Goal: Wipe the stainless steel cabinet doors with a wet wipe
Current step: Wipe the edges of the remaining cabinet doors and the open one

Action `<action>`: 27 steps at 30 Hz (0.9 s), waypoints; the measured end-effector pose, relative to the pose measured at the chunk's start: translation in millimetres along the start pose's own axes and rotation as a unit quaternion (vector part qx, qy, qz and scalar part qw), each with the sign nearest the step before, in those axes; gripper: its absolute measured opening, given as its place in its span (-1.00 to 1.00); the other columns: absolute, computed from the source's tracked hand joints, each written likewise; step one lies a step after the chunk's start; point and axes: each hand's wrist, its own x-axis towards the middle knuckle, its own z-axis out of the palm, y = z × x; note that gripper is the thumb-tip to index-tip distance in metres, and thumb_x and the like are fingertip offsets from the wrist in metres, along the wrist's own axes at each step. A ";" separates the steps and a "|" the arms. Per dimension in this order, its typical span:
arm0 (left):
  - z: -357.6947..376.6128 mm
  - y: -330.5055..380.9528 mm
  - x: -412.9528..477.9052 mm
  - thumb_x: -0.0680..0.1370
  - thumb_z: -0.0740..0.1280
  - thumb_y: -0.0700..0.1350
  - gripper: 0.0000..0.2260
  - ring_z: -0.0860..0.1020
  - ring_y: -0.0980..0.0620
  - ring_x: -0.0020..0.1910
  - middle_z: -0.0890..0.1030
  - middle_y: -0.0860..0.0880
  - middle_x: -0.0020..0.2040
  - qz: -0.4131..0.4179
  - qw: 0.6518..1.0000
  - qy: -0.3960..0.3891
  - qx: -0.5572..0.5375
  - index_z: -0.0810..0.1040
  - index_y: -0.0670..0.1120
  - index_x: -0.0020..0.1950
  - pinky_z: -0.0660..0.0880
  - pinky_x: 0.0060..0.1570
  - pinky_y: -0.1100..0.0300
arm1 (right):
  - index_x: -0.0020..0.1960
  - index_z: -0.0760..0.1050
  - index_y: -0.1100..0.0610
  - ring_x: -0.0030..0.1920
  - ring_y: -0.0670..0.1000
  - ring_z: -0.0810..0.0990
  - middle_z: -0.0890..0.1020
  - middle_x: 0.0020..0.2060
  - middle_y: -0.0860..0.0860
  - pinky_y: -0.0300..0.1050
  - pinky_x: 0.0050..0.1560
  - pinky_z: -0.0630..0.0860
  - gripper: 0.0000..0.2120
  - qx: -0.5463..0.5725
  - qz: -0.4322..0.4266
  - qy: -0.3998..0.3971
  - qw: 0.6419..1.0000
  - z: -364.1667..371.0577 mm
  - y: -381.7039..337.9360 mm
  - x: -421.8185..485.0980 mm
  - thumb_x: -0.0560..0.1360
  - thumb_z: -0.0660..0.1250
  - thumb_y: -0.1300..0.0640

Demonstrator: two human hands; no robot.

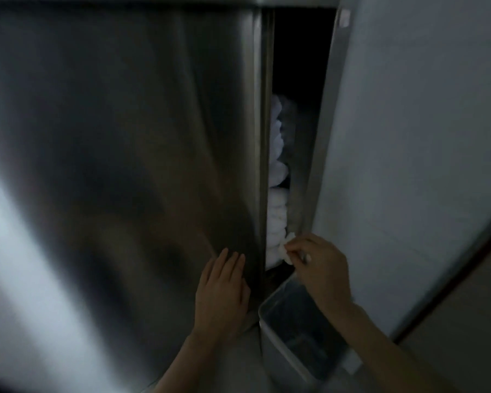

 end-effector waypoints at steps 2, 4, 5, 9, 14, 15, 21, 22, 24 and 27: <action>-54.4 10.5 10.7 0.47 0.13 -0.08 -0.57 0.61 -0.15 0.18 0.66 -0.14 0.13 0.021 1.000 -0.011 0.001 0.65 -0.22 0.16 0.57 0.11 -0.10 | -0.23 0.66 0.22 -0.32 0.08 0.63 0.68 -0.26 0.09 -0.11 -0.25 0.53 -0.84 0.007 0.012 -0.021 1.000 -34.2 -23.6 14.9 0.25 0.53 0.42; -105.4 20.1 20.1 0.46 0.13 -0.08 -0.57 0.62 -0.14 0.15 0.67 -0.14 0.12 0.048 0.998 -0.036 0.005 0.66 -0.22 0.15 0.58 0.07 -0.10 | -0.25 0.66 0.23 -0.31 0.07 0.63 0.68 -0.26 0.09 -0.15 -0.22 0.49 -0.85 0.010 0.026 -0.035 0.999 -68.9 -45.2 29.7 0.25 0.53 0.42; -127.0 23.6 23.0 0.47 0.16 -0.09 -0.60 0.63 -0.14 0.14 0.67 -0.14 0.12 0.059 0.997 -0.052 0.002 0.65 -0.22 0.16 0.59 0.06 -0.08 | -0.25 0.66 0.23 -0.31 0.06 0.64 0.68 -0.26 0.09 -0.14 -0.21 0.49 -0.84 0.006 0.030 -0.048 0.998 -86.6 -55.7 36.1 0.25 0.54 0.42; -207.1 31.0 37.2 0.60 0.16 0.04 -0.54 0.49 -0.12 0.34 0.50 -0.14 0.37 0.055 0.973 -0.223 -0.033 0.44 -0.14 0.43 0.40 0.30 0.00 | -0.27 0.65 0.18 -0.34 0.03 0.63 0.69 -0.27 0.04 -0.16 -0.27 0.53 -0.83 -0.023 0.040 -0.094 0.994 -157.0 -95.8 62.5 0.23 0.56 0.39; -285.7 49.7 47.5 0.65 0.05 0.10 -0.53 0.23 0.06 0.50 0.27 0.03 0.53 0.029 0.951 -0.305 -0.035 0.19 0.04 0.56 0.05 0.46 0.18 | -0.30 0.64 0.17 -0.38 0.00 0.63 0.69 -0.31 0.01 -0.09 -0.26 0.41 -0.83 -0.045 0.055 -0.130 0.989 -232.3 -125.9 89.0 0.23 0.57 0.37; -298.3 55.8 47.7 0.64 0.09 0.09 -0.54 0.26 0.05 0.48 0.32 0.03 0.51 0.023 0.954 -0.292 -0.054 0.24 0.04 0.54 0.06 0.45 0.18 | -0.29 0.64 0.18 -0.37 0.01 0.64 0.69 -0.30 0.03 -0.07 -0.25 0.44 -0.84 -0.040 0.062 -0.143 0.987 -242.8 -130.5 91.4 0.24 0.57 0.37; -337.9 99.2 47.9 0.55 0.29 -0.03 -0.53 0.39 -0.11 0.41 0.46 -0.09 0.41 -0.013 0.961 -0.265 -0.080 0.42 -0.09 0.45 0.22 0.41 0.05 | -0.26 0.65 0.18 -0.26 0.06 0.67 0.70 -0.25 0.03 0.07 -0.18 0.50 -0.91 -0.028 0.097 -0.237 0.966 -267.5 -132.1 101.4 0.32 0.52 0.32; -338.2 103.2 49.3 0.54 0.30 -0.03 -0.53 0.37 -0.12 0.43 0.46 -0.09 0.41 -0.018 0.960 -0.266 -0.082 0.41 -0.09 0.45 0.21 0.43 0.04 | -0.26 0.65 0.18 -0.25 0.07 0.66 0.70 -0.25 0.03 0.07 -0.19 0.51 -0.92 -0.026 0.098 -0.247 0.964 -264.8 -128.1 105.2 0.34 0.51 0.31; -336.5 108.0 53.4 0.56 0.24 0.00 -0.50 0.25 -0.06 0.50 0.38 -0.05 0.47 -0.035 0.957 -0.279 -0.076 0.33 -0.05 0.50 0.12 0.48 0.08 | -0.25 0.65 0.17 -0.25 0.08 0.66 0.69 -0.25 0.05 0.06 -0.18 0.51 -0.94 -0.032 0.096 -0.269 0.958 -255.0 -118.1 112.9 0.38 0.48 0.28; -332.1 106.3 57.5 0.60 0.15 0.04 -0.48 0.13 0.00 0.55 0.27 0.01 0.53 -0.043 0.951 -0.302 -0.048 0.21 0.01 0.55 0.04 0.49 0.11 | -0.11 0.65 0.19 -0.14 0.11 0.64 0.69 -0.11 0.08 0.05 -0.05 0.48 -0.90 -0.062 0.108 -0.309 0.943 -233.7 -101.1 123.9 0.49 0.36 0.20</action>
